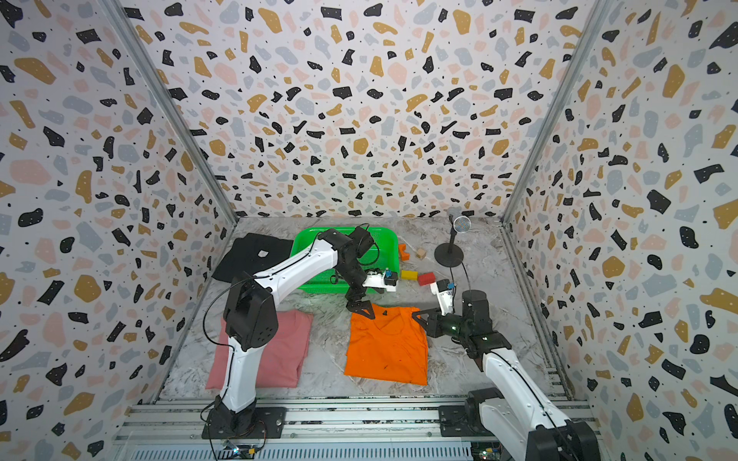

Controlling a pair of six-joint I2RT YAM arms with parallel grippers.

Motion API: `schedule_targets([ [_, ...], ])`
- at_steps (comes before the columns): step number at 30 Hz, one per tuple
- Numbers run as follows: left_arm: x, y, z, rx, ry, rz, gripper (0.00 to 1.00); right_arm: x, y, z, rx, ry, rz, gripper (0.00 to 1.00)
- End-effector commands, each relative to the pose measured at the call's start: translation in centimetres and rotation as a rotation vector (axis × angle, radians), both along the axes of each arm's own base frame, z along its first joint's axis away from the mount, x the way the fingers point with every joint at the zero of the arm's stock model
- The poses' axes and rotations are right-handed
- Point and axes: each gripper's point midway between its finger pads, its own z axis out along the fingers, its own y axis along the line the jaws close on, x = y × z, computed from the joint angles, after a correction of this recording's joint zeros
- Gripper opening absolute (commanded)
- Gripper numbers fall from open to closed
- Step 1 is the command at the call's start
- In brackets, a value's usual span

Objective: Put the folded t-shirts into the basket
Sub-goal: Pick up the T-shirt from the center of the board.

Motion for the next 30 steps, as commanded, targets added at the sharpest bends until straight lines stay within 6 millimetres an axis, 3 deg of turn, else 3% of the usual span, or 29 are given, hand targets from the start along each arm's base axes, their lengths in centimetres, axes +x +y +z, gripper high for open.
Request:
schedule_targets([
  [1,-1.6,1.2,0.3,-0.012,-0.007,-0.064,1.0,0.4,-0.1,1.2,-0.097,-0.152,0.035,0.0],
  [8,-0.8,2.0,0.0,-0.078,-0.049,-0.075,1.0,-0.8,1.3,2.5,-0.202,-0.228,0.24,0.0],
  [12,-0.2,2.5,0.2,-0.115,-0.059,-0.073,0.99,-0.9,0.1,2.5,-0.413,-0.263,0.332,0.0],
  [16,-0.2,2.4,-0.2,-0.153,-0.079,-0.108,0.99,-2.7,-0.2,2.3,-0.532,-0.35,0.531,0.0],
  [21,-0.3,0.7,0.7,-0.257,-0.087,-0.15,0.99,-5.4,0.9,2.2,-0.522,-0.493,0.74,0.0],
  [25,-0.3,-1.4,0.7,-0.305,-0.099,-0.193,0.99,-5.5,1.1,2.1,-0.542,-0.568,0.756,0.0],
  [30,-0.7,-3.0,-1.3,-0.282,-0.141,-0.286,0.99,-4.9,0.9,3.4,-0.58,-0.728,0.7,0.0],
])
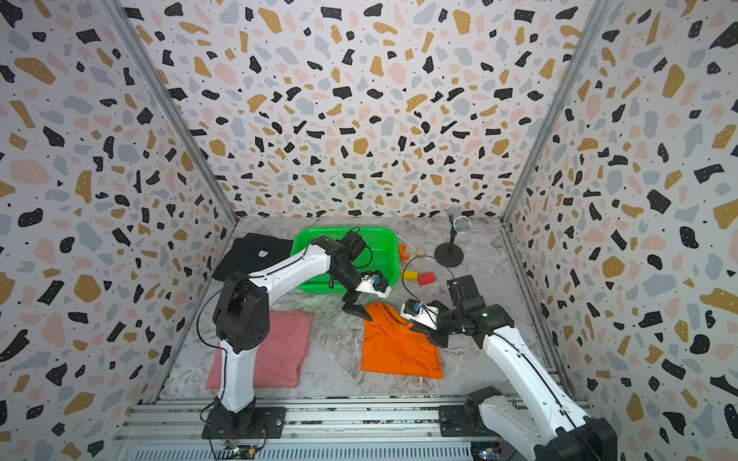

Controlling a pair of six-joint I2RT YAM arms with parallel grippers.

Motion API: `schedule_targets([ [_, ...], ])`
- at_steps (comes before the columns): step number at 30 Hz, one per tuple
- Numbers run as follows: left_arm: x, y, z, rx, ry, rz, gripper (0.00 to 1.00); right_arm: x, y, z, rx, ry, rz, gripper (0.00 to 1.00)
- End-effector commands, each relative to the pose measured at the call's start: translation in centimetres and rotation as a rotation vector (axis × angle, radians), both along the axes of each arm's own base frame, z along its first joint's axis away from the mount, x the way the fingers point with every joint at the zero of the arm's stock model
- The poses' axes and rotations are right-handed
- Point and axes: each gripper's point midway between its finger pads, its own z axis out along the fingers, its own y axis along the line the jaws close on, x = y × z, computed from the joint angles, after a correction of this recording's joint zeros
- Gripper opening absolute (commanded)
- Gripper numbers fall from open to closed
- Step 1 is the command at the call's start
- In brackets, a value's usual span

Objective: Put the folded t-shirts into the basket
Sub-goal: Pick up the T-shirt from the center of the board.

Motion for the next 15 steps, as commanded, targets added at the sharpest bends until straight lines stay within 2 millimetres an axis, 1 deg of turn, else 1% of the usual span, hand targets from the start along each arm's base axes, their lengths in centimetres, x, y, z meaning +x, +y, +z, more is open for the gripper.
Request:
schedule_targets([
  [1,-0.4,-1.3,-1.3,-0.011,-0.049,-0.086,0.99,-0.2,0.1,1.2,0.02,-0.142,0.052,0.0],
  [3,-0.4,-1.4,-2.1,-0.003,-0.089,-0.121,0.98,-0.7,0.1,1.3,0.029,-0.179,0.072,0.0],
  [5,-0.2,-1.4,-2.6,0.006,-0.118,-0.144,0.93,-1.3,0.2,1.3,0.042,-0.204,0.1,0.0],
  [8,0.0,-1.2,-3.3,0.021,-0.133,-0.182,0.89,-2.1,0.2,1.1,0.056,-0.23,0.124,0.0],
  [10,-0.3,-0.9,-3.6,0.039,-0.134,-0.221,0.89,-2.5,0.1,1.0,0.051,-0.241,0.131,0.0],
  [13,-1.0,-0.4,-4.4,0.089,-0.121,-0.277,0.91,-2.7,0.0,1.0,0.049,-0.247,0.134,0.0],
  [15,-0.9,-0.6,-4.6,0.111,-0.127,-0.284,0.92,-2.9,0.0,1.1,0.057,-0.243,0.137,0.0],
])
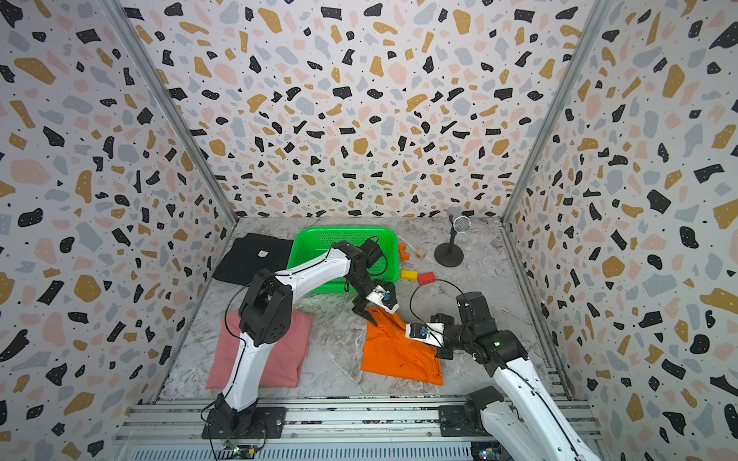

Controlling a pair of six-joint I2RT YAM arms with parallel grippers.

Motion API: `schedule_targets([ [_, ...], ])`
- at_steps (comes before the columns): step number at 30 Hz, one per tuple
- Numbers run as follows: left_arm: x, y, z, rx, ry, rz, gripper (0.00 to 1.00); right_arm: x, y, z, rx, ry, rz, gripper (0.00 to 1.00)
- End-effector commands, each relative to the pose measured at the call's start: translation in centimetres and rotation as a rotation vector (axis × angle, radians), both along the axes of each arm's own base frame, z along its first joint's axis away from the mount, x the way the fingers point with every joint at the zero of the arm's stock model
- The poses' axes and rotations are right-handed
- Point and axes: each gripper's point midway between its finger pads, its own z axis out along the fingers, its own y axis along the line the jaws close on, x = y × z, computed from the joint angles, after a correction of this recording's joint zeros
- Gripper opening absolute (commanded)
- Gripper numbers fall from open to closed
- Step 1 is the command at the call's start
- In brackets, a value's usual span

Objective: Put the folded t-shirts into the basket
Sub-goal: Pick up the T-shirt from the center of the board.

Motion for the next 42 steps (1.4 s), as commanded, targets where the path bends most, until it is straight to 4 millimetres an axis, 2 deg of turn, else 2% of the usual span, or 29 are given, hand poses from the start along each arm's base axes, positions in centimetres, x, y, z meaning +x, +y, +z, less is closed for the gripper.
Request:
schedule_targets([
  [1,-0.9,0.5,-0.4,0.06,0.003,-0.063,0.92,-0.7,0.4,0.7,0.029,-0.014,0.044,0.0],
  [8,-0.5,0.4,-1.1,0.079,-0.01,-0.066,0.91,-1.1,0.7,1.1,0.052,-0.006,0.056,0.0],
  [15,-1.2,1.1,-1.6,0.104,-0.011,-0.11,0.73,-1.6,0.6,1.1,0.055,0.006,0.058,0.0],
  [22,-1.0,1.5,-1.6,0.134,-0.022,-0.109,0.68,-2.2,0.4,1.0,0.047,0.024,0.058,0.0],
  [30,-1.0,1.7,-2.3,0.166,-0.04,-0.115,0.68,-2.5,0.3,1.0,0.05,0.027,0.062,0.0],
  [33,-1.0,1.8,-2.6,0.176,-0.038,-0.112,0.62,-2.5,0.3,1.2,0.055,0.024,0.061,0.0],
  [40,-1.1,2.0,-2.7,0.189,-0.041,-0.12,0.58,-2.7,0.3,1.1,0.052,0.027,0.06,0.0],
  [42,-1.1,2.0,-2.8,0.195,-0.043,-0.119,0.53,-2.7,0.2,1.2,0.052,0.025,0.06,0.0],
])
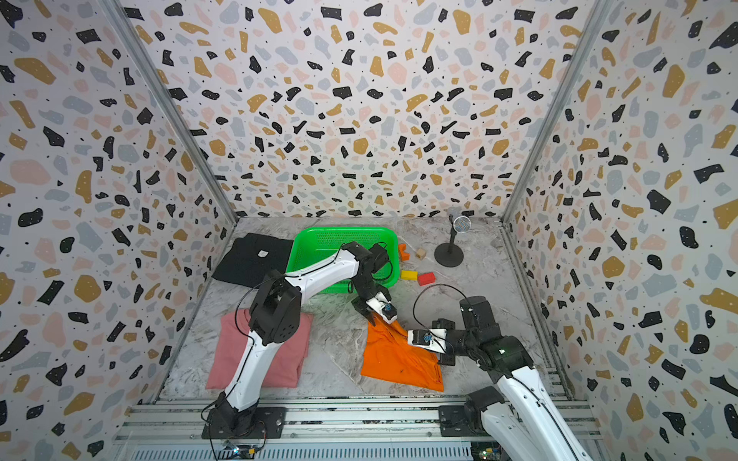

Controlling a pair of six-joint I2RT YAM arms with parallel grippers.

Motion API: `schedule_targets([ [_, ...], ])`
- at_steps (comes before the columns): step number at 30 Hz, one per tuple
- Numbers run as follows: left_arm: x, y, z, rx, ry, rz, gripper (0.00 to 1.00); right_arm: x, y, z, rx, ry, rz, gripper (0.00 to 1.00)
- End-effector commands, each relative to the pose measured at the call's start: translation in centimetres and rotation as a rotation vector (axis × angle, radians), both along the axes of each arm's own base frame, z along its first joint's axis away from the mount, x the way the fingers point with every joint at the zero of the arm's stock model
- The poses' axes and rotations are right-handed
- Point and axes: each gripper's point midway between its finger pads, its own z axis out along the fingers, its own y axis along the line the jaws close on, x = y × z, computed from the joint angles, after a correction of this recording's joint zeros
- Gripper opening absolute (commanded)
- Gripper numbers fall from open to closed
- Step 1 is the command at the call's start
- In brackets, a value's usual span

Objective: Put the folded t-shirts into the basket
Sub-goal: Pick up the T-shirt from the center of the board.

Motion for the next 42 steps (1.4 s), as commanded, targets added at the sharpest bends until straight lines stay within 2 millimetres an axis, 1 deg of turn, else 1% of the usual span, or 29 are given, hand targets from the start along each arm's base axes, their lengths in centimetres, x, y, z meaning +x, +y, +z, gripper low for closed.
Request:
schedule_targets([
  [1,-0.6,0.6,-0.4,0.04,0.025,-0.009,0.48,-0.9,0.2,0.5,0.018,0.011,0.025,0.0],
  [3,-0.7,0.6,-0.4,0.041,0.026,-0.007,0.34,-1.0,0.1,0.5,0.014,0.011,0.024,0.0],
  [4,-0.6,0.6,-0.5,0.043,0.026,-0.006,0.31,-1.0,0.0,0.4,0.011,0.014,0.022,0.0],
  [7,-0.7,0.8,-0.6,0.049,0.023,-0.005,0.3,-1.2,-0.1,0.3,0.007,0.014,0.021,0.0],
  [10,-0.7,0.9,-0.4,0.053,0.021,0.002,0.24,-1.1,-0.1,0.5,0.012,0.012,0.001,0.0],
  [11,-0.7,0.9,-0.2,0.053,0.019,0.005,0.2,-1.0,-0.1,0.6,0.016,0.017,-0.009,0.0],
  [12,-0.8,1.0,0.0,0.054,0.023,0.009,0.15,-0.7,-0.2,0.7,0.023,0.024,-0.031,0.0],
  [15,-1.0,1.1,0.5,0.056,0.027,0.022,0.01,0.4,-0.3,1.2,0.038,0.046,-0.113,0.0],
  [16,-1.0,1.1,0.7,0.053,0.026,0.028,0.0,0.7,-0.4,1.4,0.043,0.055,-0.134,0.0],
  [22,-0.7,1.2,1.7,0.063,0.009,0.108,0.0,1.9,-0.9,2.0,0.068,0.117,-0.265,0.0],
  [26,-0.7,1.9,3.7,0.077,0.015,0.177,0.0,2.1,-0.5,3.2,0.131,0.152,-0.297,0.0],
  [30,-1.1,3.3,6.1,0.091,0.032,0.233,0.0,2.8,-0.2,4.8,0.2,0.175,-0.338,0.0],
  [32,-1.3,4.4,7.3,0.107,0.038,0.258,0.0,3.4,-0.1,5.5,0.231,0.178,-0.366,0.0],
  [35,-1.1,6.3,8.6,0.13,0.026,0.314,0.0,4.8,-0.1,6.9,0.288,0.173,-0.421,0.0],
  [37,-0.5,7.8,9.4,0.149,-0.002,0.364,0.0,5.8,0.2,8.2,0.339,0.162,-0.439,0.0],
  [39,-0.1,9.3,10.5,0.155,-0.029,0.41,0.0,6.6,0.7,9.8,0.392,0.163,-0.439,0.0],
  [42,0.4,11.5,12.7,0.147,-0.043,0.471,0.0,8.4,1.6,12.3,0.467,0.181,-0.44,0.0],
])
